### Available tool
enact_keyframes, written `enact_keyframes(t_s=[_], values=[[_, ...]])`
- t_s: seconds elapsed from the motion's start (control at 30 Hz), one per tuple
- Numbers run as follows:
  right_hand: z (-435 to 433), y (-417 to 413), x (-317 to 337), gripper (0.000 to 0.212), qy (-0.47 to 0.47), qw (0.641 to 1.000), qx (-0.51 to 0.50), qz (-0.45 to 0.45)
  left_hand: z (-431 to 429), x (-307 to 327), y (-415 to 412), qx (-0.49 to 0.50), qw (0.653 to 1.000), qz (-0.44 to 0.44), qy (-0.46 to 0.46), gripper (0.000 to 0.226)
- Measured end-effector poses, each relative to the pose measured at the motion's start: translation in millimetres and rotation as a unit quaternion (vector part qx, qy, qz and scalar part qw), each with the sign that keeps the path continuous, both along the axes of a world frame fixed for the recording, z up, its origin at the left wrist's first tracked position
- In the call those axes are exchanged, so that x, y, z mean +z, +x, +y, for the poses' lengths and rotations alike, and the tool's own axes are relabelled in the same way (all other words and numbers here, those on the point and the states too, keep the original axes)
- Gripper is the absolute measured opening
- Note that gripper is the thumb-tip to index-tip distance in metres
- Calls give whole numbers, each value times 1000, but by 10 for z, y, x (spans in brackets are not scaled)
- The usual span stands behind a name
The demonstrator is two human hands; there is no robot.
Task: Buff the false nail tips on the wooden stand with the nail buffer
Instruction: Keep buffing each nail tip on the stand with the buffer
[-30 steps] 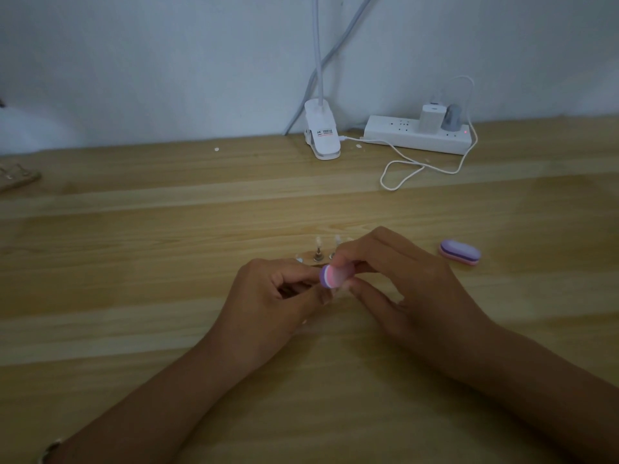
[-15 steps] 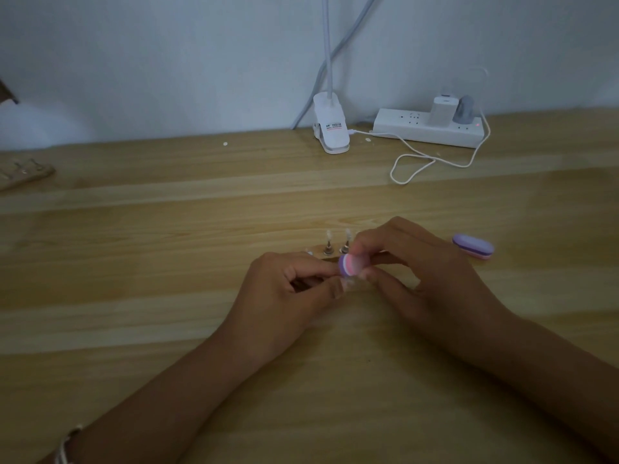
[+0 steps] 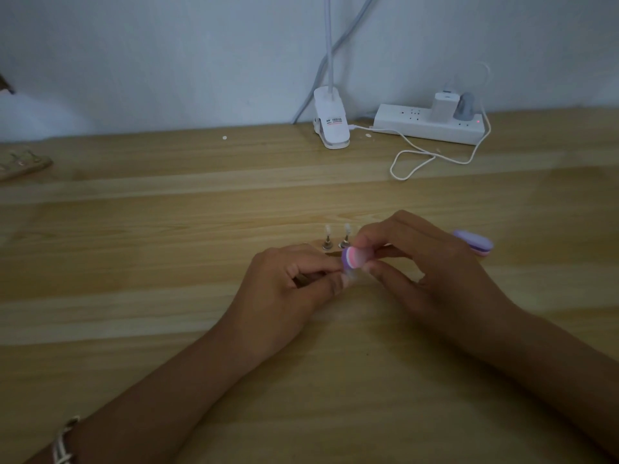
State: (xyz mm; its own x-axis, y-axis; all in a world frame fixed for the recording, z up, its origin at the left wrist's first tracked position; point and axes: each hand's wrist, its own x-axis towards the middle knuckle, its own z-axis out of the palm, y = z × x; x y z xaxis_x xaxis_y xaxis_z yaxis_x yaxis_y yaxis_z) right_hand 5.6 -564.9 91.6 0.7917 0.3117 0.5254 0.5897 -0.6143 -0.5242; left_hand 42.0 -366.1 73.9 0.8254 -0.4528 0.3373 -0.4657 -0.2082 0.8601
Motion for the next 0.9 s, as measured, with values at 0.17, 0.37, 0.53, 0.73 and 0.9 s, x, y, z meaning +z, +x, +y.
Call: enact_keyframes(t_s=[0.17,0.37,0.53,0.73,0.9], values=[[75,-28,4,21,-41,998,-3,-40,16,13,1,-6,1000,-23,19,16],[71,-42,21,19,-31,999,-8,-38,7,33,-21,-3,998,-52,47,16],[8,-31,6,23,-52,997,-36,-41,0,32,-34,2,996,-64,66,14],[83,-48,-9,16,-57,996,-12,-67,20,33,-36,-2,995,-70,70,13],[15,-46,15,17,-45,997,-24,-53,18,59,-44,-3,995,-62,73,13]])
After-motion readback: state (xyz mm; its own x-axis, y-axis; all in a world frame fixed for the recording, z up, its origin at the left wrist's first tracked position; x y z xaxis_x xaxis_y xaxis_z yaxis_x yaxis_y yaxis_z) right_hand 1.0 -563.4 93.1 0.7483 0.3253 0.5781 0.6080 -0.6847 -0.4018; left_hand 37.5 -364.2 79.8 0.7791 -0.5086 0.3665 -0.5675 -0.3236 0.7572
